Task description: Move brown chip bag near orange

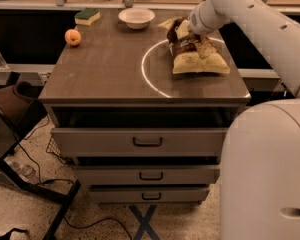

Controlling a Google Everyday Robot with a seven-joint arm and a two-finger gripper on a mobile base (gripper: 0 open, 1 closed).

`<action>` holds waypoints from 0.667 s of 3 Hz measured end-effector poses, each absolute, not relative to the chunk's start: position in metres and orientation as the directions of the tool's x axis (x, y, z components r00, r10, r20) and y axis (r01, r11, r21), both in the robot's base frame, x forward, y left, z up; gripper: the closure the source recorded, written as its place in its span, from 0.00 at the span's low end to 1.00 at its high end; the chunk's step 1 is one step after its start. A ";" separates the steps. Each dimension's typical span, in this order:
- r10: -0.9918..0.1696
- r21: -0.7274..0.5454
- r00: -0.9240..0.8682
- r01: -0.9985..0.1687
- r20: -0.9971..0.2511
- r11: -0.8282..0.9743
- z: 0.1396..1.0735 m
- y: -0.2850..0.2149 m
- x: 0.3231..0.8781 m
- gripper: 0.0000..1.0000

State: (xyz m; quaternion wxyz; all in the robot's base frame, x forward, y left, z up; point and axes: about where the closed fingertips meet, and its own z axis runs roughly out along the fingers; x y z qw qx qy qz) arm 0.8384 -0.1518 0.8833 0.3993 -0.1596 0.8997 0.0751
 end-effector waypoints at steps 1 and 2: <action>-0.229 0.008 -0.632 -0.349 -0.740 0.937 0.881 -0.150 0.839 1.00; -0.229 0.008 -0.632 -0.349 -0.740 0.937 0.882 -0.150 0.839 1.00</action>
Offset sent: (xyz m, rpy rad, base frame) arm 0.0014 -0.0051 0.0102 -0.0138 -0.0130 -0.0099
